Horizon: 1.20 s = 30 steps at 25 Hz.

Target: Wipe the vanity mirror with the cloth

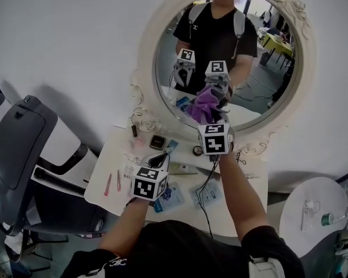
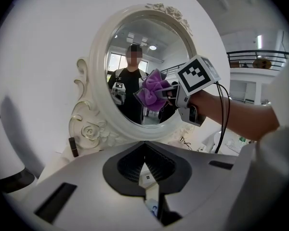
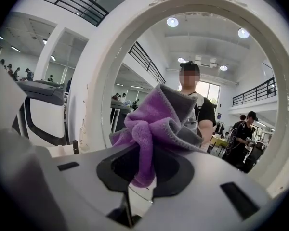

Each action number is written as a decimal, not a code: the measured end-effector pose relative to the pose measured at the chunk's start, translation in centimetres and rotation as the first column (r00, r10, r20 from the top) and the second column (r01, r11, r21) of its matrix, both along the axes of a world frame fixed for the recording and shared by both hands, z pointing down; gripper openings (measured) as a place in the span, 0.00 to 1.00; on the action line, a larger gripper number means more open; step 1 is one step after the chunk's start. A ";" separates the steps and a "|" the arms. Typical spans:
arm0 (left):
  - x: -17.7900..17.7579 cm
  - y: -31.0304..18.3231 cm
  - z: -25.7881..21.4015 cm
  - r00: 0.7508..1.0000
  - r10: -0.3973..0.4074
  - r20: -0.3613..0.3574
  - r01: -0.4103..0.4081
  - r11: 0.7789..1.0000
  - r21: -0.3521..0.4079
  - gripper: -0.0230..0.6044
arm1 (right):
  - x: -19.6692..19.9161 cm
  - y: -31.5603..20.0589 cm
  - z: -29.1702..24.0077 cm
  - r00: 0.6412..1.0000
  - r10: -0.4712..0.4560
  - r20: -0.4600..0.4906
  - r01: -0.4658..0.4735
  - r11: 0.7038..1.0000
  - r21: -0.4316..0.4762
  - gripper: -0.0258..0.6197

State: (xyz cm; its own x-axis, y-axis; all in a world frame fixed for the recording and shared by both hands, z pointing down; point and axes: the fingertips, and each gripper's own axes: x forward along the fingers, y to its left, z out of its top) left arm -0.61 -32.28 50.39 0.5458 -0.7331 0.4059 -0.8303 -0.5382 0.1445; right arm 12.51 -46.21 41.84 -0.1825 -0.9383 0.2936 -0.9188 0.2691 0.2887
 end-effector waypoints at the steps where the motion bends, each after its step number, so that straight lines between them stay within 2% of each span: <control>1: 0.7 -0.1 0.0 1.000 0.015 -0.001 -0.015 1.000 0.001 0.05 | 1.0 0.2 -0.1 1.000 0.014 0.002 -0.014 1.000 0.003 0.14; 5: 3.3 -0.2 -0.1 0.997 0.075 -0.004 -0.075 0.997 0.002 0.05 | 5.3 0.9 -0.5 0.997 0.076 -0.008 -0.075 0.997 0.027 0.14; 17: 9.0 -0.7 -0.2 0.980 0.197 0.007 -0.197 0.980 0.008 0.05 | 14.8 3.2 0.0 0.976 0.216 0.002 -0.216 0.976 0.020 0.14; 27: 12.5 -1.3 -0.8 0.965 0.262 0.020 -0.262 0.965 0.020 0.05 | 18.4 4.7 0.3 0.953 0.301 0.033 -0.302 0.953 0.006 0.14; 30: 13.1 -1.4 -0.8 0.962 0.271 0.026 -0.272 0.962 0.022 0.05 | 18.3 5.3 0.0 0.959 0.282 0.039 -0.283 0.959 0.024 0.14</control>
